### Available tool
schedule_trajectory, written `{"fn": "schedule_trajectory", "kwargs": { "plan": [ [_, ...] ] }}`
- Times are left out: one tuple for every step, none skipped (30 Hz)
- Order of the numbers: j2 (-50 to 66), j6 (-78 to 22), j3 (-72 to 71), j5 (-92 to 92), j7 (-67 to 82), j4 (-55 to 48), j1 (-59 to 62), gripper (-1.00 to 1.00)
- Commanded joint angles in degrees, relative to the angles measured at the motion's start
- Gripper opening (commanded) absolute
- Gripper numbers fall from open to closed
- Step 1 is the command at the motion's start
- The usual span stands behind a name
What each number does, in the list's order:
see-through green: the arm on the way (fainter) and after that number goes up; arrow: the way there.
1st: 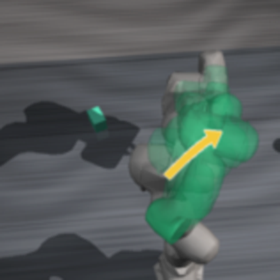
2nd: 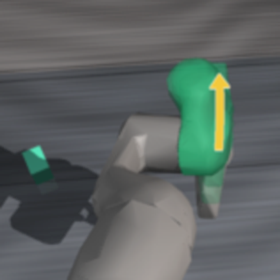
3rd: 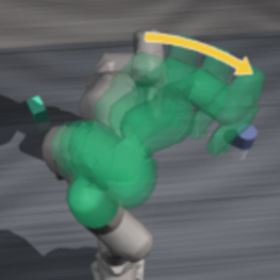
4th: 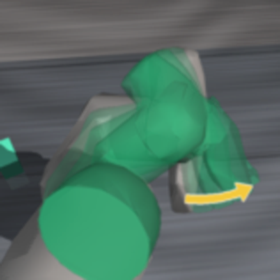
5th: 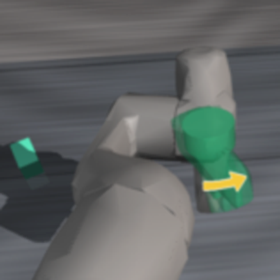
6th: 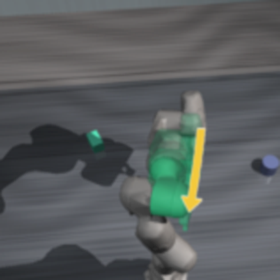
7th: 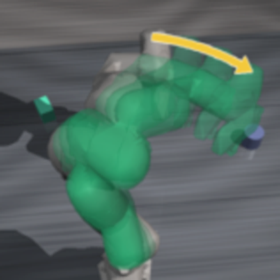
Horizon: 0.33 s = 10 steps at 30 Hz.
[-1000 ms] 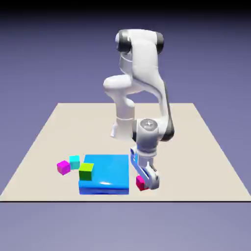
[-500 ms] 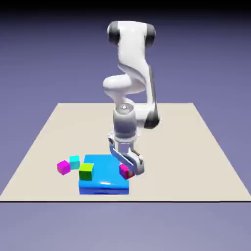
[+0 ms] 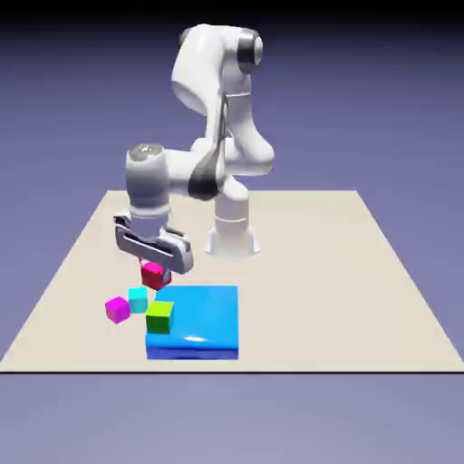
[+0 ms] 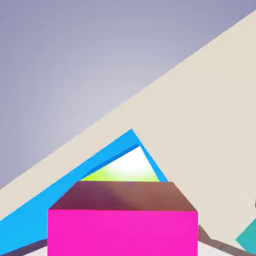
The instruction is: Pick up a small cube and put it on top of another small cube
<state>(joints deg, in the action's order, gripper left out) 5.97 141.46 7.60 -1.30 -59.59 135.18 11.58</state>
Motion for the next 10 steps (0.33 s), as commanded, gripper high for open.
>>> {"fn": "schedule_trajectory", "kwargs": {
  "plan": [
    [2.05, 2.48, -0.15, -0.35, 0.24, 0.46, 0.01, -1.00],
    [4.10, 4.96, -0.32, -0.82, 0.58, 0.92, 0.15, -1.00],
    [4.18, 5.06, -0.33, -0.84, 0.59, 0.94, 0.15, -1.00],
    [4.18, 5.06, -0.33, -0.84, 0.59, 0.94, 0.15, 1.00],
    [4.18, 5.06, -0.33, -0.84, 0.59, 0.94, 0.15, 1.00],
    [2.13, 2.57, -0.16, -0.37, 0.26, 0.48, 0.01, 1.00],
    [0.08, 0.08, 0.02, 0.10, -0.08, 0.02, -0.13, 1.00],
    [-1.97, -2.41, 0.19, 0.57, -0.41, -0.44, -0.26, 1.00],
    [-4.01, -4.89, 0.37, 1.04, -0.74, -0.90, -0.40, 1.00],
    [-4.09, -4.99, 0.38, 1.06, -0.76, -0.92, -0.41, 1.00]
  ]
}}
